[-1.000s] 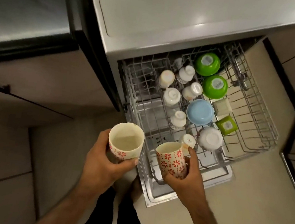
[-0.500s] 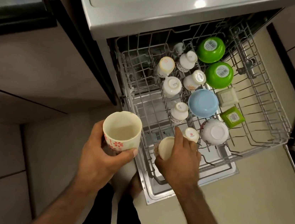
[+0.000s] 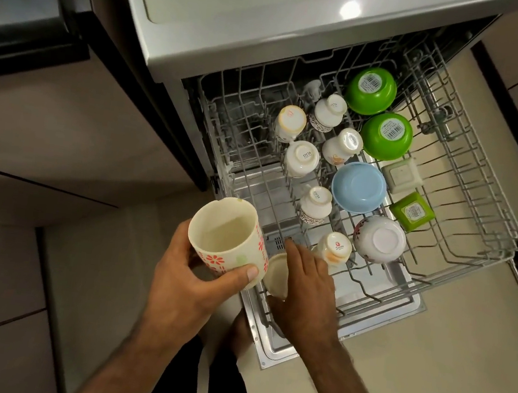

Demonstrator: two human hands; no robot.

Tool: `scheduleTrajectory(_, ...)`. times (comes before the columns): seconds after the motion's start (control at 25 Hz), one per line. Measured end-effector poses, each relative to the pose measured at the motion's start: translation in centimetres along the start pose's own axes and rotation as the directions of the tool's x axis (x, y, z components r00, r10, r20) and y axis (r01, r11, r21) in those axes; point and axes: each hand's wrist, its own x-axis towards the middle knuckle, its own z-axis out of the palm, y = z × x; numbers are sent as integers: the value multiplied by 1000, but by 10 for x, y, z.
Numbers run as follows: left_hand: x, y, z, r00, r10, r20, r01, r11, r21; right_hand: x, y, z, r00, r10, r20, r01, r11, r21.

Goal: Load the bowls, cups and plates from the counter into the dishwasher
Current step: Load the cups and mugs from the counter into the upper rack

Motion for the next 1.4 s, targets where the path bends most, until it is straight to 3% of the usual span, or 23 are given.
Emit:
scheduleTrajectory(0.2,5,0,5,996,-84,31,87,990,-112,0,5,-8,995,-7,95,-2,996,94)
scheduleTrajectory(0.32,8,2,13,989,-143,32,146,965,-218,-7,5,-24,997,-16,73,-13,927,375)
scheduleTrajectory(0.4,10,3,19,981,-191,32,193,944,-269,-14,3,-37,992,-60,110,-33,717,696)
scheduleTrajectory(0.48,11,3,26,970,-239,42,240,925,-296,-20,-4,-46,979,-135,155,-78,452,889)
scheduleTrajectory(0.56,11,5,35,956,-284,67,290,899,-327,-21,-13,-46,982,-105,157,-128,244,961)
scheduleTrajectory(0.64,12,9,43,943,-312,116,333,870,-364,-18,-25,-42,994,27,105,-107,143,984)
scheduleTrajectory(0.72,17,12,47,936,-322,140,351,872,-342,-14,-32,-40,988,153,35,-65,195,979)
scheduleTrajectory(0.88,29,14,42,959,-277,65,284,945,-160,10,-30,-52,948,252,-193,17,567,823)
scheduleTrajectory(1.0,30,14,31,978,-204,-29,204,979,-9,43,-24,-58,959,137,-250,-3,882,472)
scheduleTrajectory(1.04,29,16,27,982,-182,-55,184,983,20,53,-24,-55,965,104,-241,-19,944,330)
scheduleTrajectory(1.12,29,19,21,985,-149,-91,155,986,64,71,-28,-46,978,64,-196,-30,984,175)
scheduleTrajectory(1.24,30,22,13,986,-127,-105,138,986,99,86,-33,-31,988,3,-152,16,993,118)
scheduleTrajectory(1.4,33,21,1,989,-90,-121,107,984,145,81,-34,-18,982,22,-189,28,966,256)
